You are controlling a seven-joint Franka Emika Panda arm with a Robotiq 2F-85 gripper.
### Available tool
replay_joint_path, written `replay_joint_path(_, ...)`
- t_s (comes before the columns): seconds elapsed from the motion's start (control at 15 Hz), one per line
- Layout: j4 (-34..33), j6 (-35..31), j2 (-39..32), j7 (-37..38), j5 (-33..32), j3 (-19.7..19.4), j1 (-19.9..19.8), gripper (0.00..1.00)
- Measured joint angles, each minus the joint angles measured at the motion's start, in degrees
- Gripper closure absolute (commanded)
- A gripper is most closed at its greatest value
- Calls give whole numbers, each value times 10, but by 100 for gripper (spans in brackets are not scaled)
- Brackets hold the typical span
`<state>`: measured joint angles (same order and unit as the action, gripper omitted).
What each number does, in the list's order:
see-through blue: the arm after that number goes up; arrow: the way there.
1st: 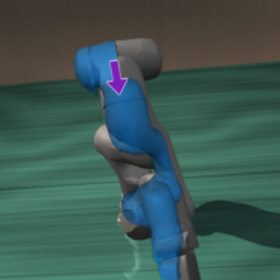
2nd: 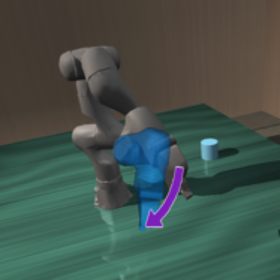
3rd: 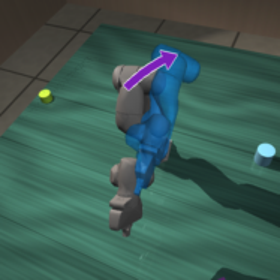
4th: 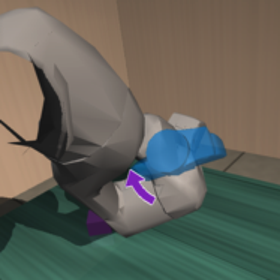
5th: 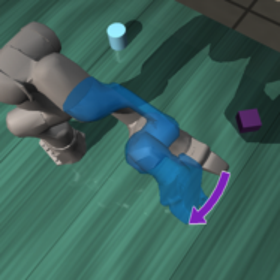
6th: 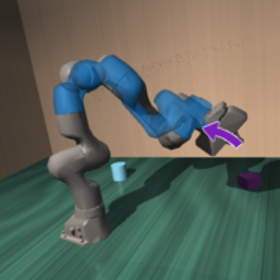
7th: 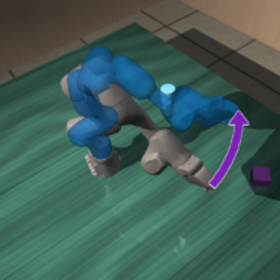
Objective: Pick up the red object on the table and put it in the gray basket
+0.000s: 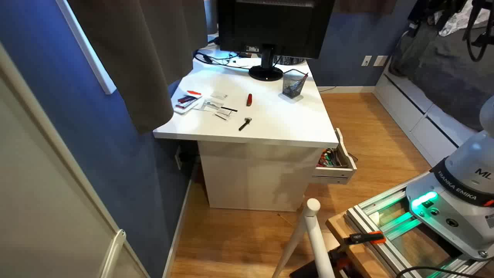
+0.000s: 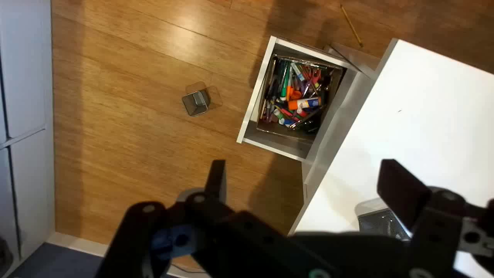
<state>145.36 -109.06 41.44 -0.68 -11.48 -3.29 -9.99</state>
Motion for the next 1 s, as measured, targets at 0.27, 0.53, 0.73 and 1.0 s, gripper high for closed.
replay_joint_path(0.27,0,0,0,0,0,0,0,0)
replay_joint_path(0.53,0,0,0,0,0,0,0,0)
replay_joint_path(0.73,0,0,0,0,0,0,0,0)
replay_joint_path(1.0,-14,-1,-1,5,5,20,30,0)
